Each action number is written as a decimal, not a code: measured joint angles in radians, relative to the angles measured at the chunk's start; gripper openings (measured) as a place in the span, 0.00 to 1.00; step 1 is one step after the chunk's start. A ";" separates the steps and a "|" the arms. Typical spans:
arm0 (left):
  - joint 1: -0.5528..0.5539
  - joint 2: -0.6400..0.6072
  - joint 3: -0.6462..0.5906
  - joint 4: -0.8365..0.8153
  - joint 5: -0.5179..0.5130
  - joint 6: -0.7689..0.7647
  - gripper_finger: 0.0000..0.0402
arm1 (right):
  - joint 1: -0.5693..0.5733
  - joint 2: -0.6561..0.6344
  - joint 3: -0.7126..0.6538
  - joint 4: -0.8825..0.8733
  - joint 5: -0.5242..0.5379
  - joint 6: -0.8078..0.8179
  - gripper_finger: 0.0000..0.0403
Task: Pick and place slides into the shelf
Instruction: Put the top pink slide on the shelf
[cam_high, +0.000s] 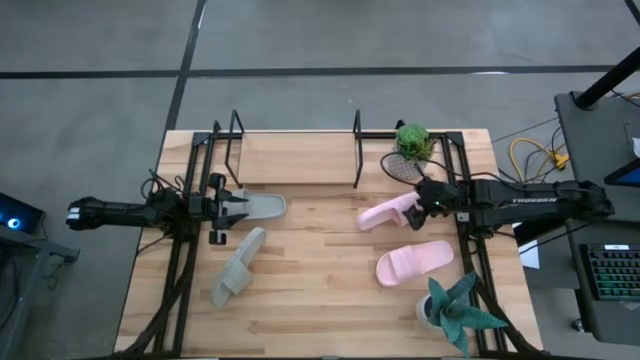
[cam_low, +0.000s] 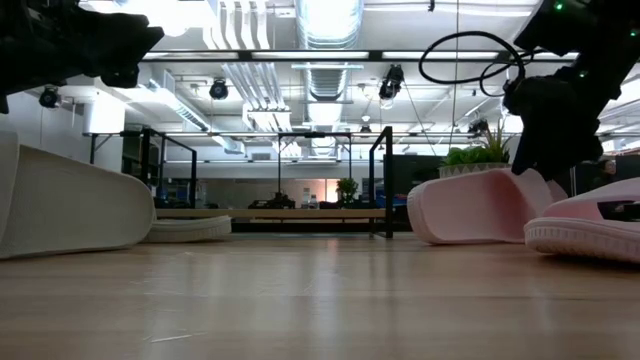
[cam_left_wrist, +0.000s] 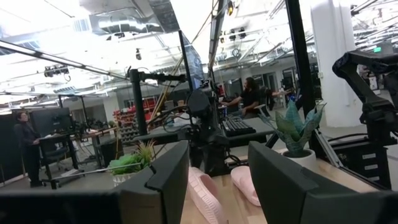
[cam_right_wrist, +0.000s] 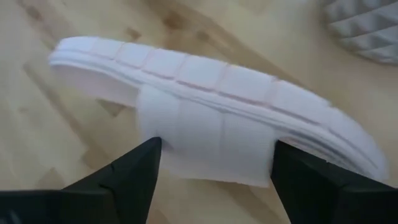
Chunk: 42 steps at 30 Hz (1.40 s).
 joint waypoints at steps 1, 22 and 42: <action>0.000 0.001 0.000 0.000 0.000 0.000 0.38 | 0.000 0.000 -0.003 0.010 -0.011 0.000 0.67; 0.000 0.000 0.000 0.000 0.000 0.000 0.38 | 0.000 0.003 -0.054 0.070 -0.018 0.004 0.17; 0.000 0.000 0.001 0.005 0.000 0.000 0.38 | 0.022 0.000 -0.030 0.252 -0.104 -0.066 0.02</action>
